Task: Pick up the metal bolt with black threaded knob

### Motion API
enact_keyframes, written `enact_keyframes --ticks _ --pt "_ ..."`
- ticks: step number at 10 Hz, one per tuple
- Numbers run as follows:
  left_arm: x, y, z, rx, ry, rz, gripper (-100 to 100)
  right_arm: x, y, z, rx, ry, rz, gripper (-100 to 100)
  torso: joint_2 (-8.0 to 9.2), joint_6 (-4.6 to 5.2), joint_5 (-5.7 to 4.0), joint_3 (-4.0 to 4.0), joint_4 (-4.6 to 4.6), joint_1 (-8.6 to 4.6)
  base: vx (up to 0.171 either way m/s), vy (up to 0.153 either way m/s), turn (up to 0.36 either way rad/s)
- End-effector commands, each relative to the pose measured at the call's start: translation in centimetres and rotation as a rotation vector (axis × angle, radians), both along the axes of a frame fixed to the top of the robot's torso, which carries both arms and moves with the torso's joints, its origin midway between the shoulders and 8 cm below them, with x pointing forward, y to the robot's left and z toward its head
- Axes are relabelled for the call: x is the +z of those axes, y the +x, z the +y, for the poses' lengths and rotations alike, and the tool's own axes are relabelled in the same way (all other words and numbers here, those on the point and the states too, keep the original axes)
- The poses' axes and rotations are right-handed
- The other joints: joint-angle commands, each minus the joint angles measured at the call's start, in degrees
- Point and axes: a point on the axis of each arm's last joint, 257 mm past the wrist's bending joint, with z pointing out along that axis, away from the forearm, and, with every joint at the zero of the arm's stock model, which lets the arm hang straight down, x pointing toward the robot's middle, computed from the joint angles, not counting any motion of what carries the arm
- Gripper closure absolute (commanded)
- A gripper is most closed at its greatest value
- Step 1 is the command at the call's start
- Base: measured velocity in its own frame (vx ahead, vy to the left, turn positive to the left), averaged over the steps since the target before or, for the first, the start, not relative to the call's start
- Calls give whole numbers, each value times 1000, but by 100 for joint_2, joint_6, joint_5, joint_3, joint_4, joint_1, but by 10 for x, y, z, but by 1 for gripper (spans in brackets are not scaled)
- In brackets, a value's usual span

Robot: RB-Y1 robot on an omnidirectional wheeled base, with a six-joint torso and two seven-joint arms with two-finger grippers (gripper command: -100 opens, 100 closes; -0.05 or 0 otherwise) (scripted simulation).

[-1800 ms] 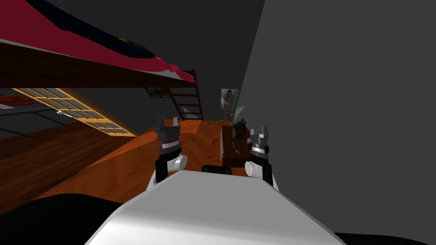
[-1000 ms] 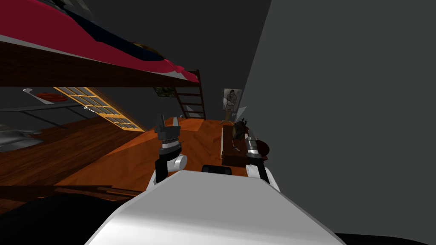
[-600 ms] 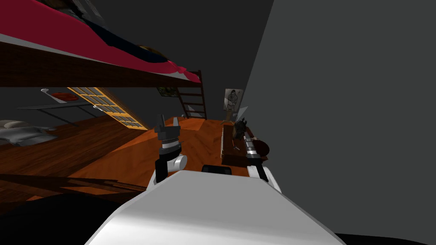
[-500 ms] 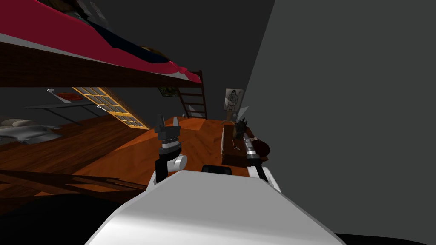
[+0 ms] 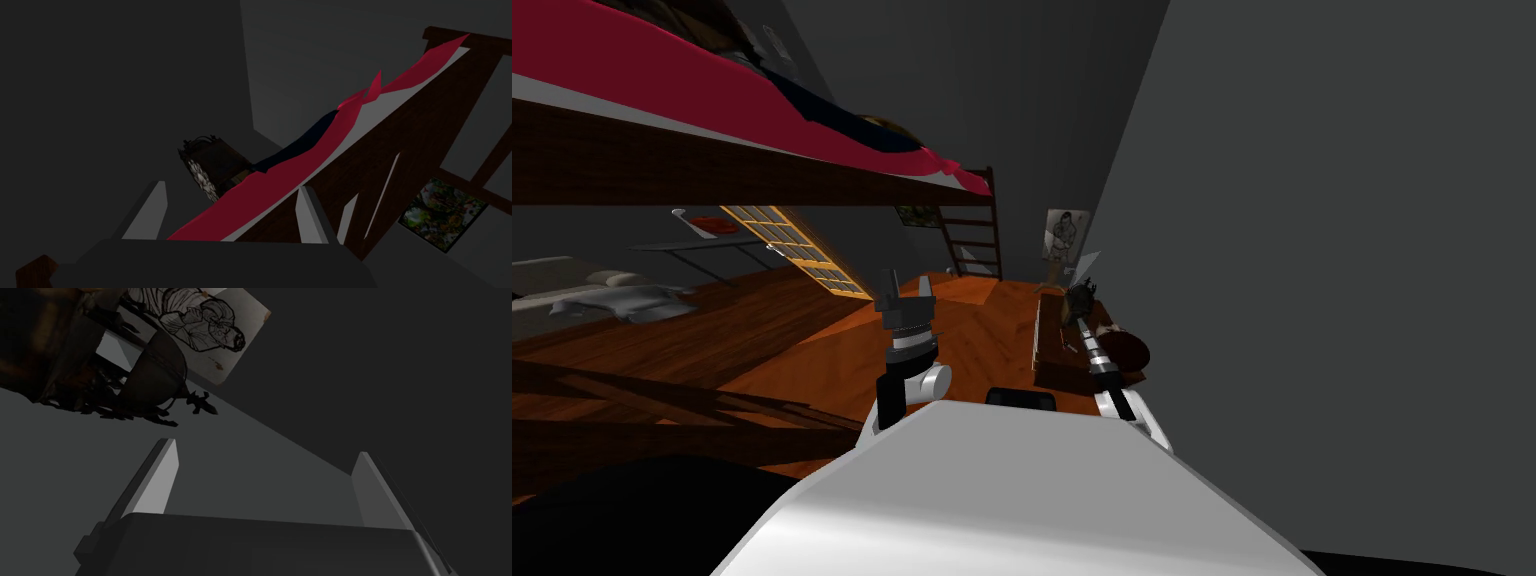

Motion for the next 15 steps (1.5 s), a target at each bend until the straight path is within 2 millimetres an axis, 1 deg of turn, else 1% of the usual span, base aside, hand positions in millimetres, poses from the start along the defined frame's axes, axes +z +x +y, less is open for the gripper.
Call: enact_keyframes --ticks 1,2,3,4,5,6,7,8,9,10,11,12,13,14,15 --pt "0 0 0 0 0 0 0 -26 1 -7 3 -81 54 -100 0 0 0 0 0 0 -29 -12 105" --pt "0 0 0 0 0 0 0 -27 0 -6 6 -97 56 -100 2 -2 0 1 0 0 -24 -10 69" --pt "0 0 0 0 0 0 0 -46 1 -12 9 -161 95 -100 0 -1 0 0 0 1 -25 -7 147" --pt "0 0 0 0 0 0 0 -52 0 -12 10 -181 106 -100 -1 -3 0 0 0 2 -19 -6 59" --pt "0 0 0 0 0 0 0 -67 1 -19 15 -245 139 -100 -2 0 1 -1 0 3 -19 1 112" --pt "0 0 0 0 0 0 0 -77 -1 -21 16 -267 158 -100 -3 -2 1 -2 0 4 -14 -2 77" --pt "0 0 0 0 0 0 0 -91 -1 -28 22 -330 188 -100 -4 0 1 -2 -1 4 -16 -1 131" --pt "0 0 0 0 0 0 0 -103 -4 -30 24 -355 211 -100 -4 -2 1 -2 -1 4 -14 -1 74" --pt "0 0 0 0 0 0 0 -121 -6 -41 28 -416 251 -100 -5 0 1 -3 -1 4 -16 8 142" --pt "0 0 0 0 0 0 0 -129 -8 -42 33 -444 265 -100 -5 -2 1 -3 -1 6 -11 2 68" --pt "0 0 0 0 0 0 0 -147 -12 -54 36 -502 308 -100 -5 1 1 -3 -1 6 -14 5 139" --pt "0 0 0 0 0 0 0 -154 -15 -55 43 -532 320 -100 -5 -2 1 -3 -1 6 -11 3 79" --pt "0 0 0 0 0 0 0 -169 -18 -66 47 -588 356 -100 -6 1 1 -3 -1 6 -11 10 145" --pt "0 0 0 0 0 0 0 -178 -22 -69 54 -618 374 -100 -6 -2 1 -3 -1 8 -7 5 75" --pt "0 0 0 0 0 0 0 -191 -25 -80 61 -676 406 -100 -7 1 2 -4 -1 7 -7 11 131"
